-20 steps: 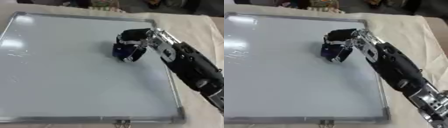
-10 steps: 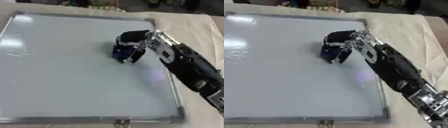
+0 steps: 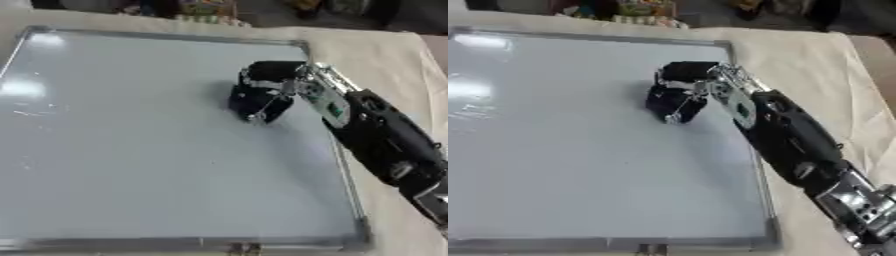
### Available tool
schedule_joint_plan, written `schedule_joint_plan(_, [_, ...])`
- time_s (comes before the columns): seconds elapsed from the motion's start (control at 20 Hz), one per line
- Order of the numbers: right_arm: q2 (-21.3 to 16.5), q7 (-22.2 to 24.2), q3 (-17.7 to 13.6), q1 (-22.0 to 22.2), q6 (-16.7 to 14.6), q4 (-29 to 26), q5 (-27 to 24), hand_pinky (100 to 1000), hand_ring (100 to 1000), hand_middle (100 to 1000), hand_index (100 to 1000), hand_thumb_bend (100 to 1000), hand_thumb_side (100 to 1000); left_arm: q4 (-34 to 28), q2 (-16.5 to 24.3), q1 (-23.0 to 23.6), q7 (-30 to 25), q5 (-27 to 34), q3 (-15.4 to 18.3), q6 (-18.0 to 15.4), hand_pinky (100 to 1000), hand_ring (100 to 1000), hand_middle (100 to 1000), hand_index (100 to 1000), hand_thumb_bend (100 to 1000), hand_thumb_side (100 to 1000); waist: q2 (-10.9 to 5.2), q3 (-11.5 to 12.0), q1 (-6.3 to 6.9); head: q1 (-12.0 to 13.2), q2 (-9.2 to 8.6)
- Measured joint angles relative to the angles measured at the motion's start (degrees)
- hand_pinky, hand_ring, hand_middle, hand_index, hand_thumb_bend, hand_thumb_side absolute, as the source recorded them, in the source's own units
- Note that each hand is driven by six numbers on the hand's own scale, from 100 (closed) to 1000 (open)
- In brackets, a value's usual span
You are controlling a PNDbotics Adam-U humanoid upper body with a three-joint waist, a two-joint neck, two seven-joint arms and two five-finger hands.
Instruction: Wipe the whiteboard clean with a brush.
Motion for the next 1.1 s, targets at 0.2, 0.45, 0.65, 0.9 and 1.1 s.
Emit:
schedule_joint_plan(0.2, [0.00, -0.88, -1.39, -0.33, 0.88, 1.84, 0.21, 443, 410, 158, 249, 100, 100, 0.00, -0.38, 0.00, -0.06, -0.05, 0.00, -0.09, 371, 424, 433, 486, 100, 905, 0.07, 0.08, 0.06, 0.00, -0.25])
schedule_joint_plan(0.45, [0.00, -3.17, -3.01, -0.53, 1.87, 4.12, 1.28, 443, 414, 158, 247, 100, 100, 0.00, -0.40, 0.00, -0.07, -0.11, 0.00, -0.12, 371, 424, 433, 486, 100, 904, 0.07, 0.13, 0.12, -0.07, -0.54])
schedule_joint_plan(0.65, [0.00, -6.23, -4.10, -0.77, 2.41, 6.27, 1.46, 441, 416, 159, 244, 100, 100, 0.00, -0.40, 0.00, -0.06, -0.17, 0.00, -0.15, 371, 424, 433, 487, 100, 904, 0.06, 0.14, 0.15, -0.40, -0.80])
schedule_joint_plan(0.9, [0.00, -10.66, -5.05, -1.05, 2.74, 8.40, 4.06, 439, 417, 160, 241, 100, 100, 0.00, -0.40, 0.00, -0.07, -0.17, 0.00, -0.16, 372, 424, 434, 487, 100, 905, 0.06, 0.14, 0.15, -0.45, -0.99])
schedule_joint_plan(1.1, [0.00, -13.58, -5.58, -1.48, 3.01, 9.74, 7.98, 438, 415, 158, 240, 100, 100, 0.00, -0.40, 0.00, -0.08, -0.17, 0.00, -0.17, 372, 424, 434, 488, 100, 905, 0.07, 0.12, 0.15, -0.45, -1.03])
